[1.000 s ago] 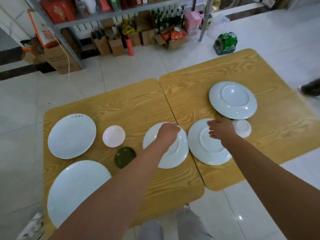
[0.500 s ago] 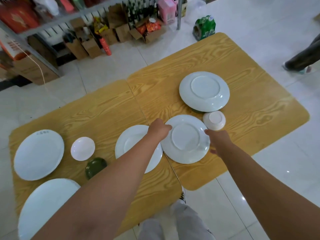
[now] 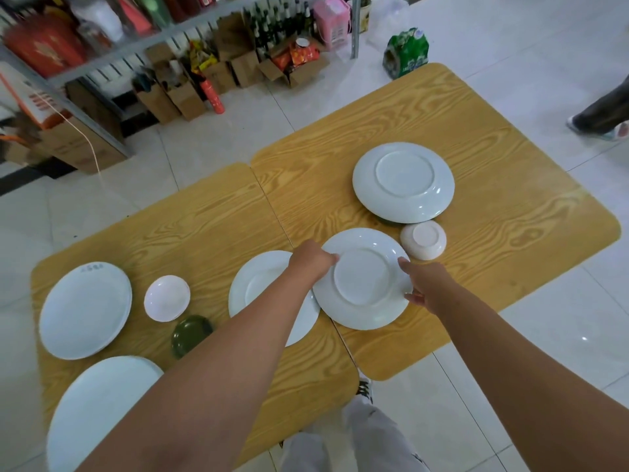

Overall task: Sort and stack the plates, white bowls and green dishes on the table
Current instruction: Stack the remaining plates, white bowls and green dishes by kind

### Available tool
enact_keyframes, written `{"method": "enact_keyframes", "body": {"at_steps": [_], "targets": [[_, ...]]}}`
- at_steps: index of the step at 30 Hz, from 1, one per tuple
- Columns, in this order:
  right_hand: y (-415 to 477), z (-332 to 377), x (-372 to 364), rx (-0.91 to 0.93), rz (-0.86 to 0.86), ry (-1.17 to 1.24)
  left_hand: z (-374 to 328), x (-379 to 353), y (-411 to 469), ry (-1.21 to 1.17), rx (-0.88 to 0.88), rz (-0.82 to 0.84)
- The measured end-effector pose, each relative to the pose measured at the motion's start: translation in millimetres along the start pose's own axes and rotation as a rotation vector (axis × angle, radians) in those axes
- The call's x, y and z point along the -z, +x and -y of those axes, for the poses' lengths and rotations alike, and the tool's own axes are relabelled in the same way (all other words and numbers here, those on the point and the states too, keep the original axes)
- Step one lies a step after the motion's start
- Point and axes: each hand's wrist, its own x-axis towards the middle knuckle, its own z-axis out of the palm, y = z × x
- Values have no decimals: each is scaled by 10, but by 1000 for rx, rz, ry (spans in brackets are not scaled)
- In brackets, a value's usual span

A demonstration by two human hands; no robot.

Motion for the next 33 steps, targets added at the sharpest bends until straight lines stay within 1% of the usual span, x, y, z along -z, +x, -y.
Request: {"method": "enact_keyframes", "body": {"at_steps": [2, 6, 10, 12, 13, 14, 16, 17, 19, 22, 24, 27, 28, 29, 31, 33], "targets": [[-41, 20, -4, 54, -4, -22, 28, 59, -30, -22, -3, -15], [-169, 228, 29, 210, 21, -19, 38, 254, -158, -223, 3, -48], [-498, 599, -67, 404, 129, 31, 22, 570, -319, -361, -61, -222], [-738, 749, -187, 539, 198, 11, 34, 798, -437, -473, -52, -288], [-858, 795, -257, 631, 220, -37, 58, 919, -503, -571, -20, -276], [-988, 815, -333, 730, 220, -120, 94, 1043, -580, -704, 26, -222], [-1239, 774, -505, 914, 196, -291, 200, 1292, -757, -1024, 107, -29], [-1341, 714, -603, 973, 193, -360, 277, 1400, -838, -1146, 118, 61], [-1465, 538, -795, 1072, 219, -442, 457, 1541, -982, -1270, 72, 146], [-1471, 244, -1059, 1219, 262, -582, 777, 1649, -1137, -1254, 27, 86], [-1513, 86, -1204, 1227, 236, -620, 1052, 1670, -1148, -1242, 13, 24], [-1657, -61, -1418, 1201, 98, -470, 1437, 1689, -1177, -1292, -9, -25], [-1702, -84, -1502, 1154, 61, -406, 1551, 1694, -1182, -1314, -12, -50], [-1746, -100, -1596, 1078, 64, -362, 1658, 1700, -1190, -1344, -14, -67], [-1845, -115, -1793, 887, 187, -288, 1828, 1741, -1241, -1377, -20, -86], [-1960, -134, -1979, 764, 298, -209, 1978, 1814, -1277, -1397, -31, -101]]}}
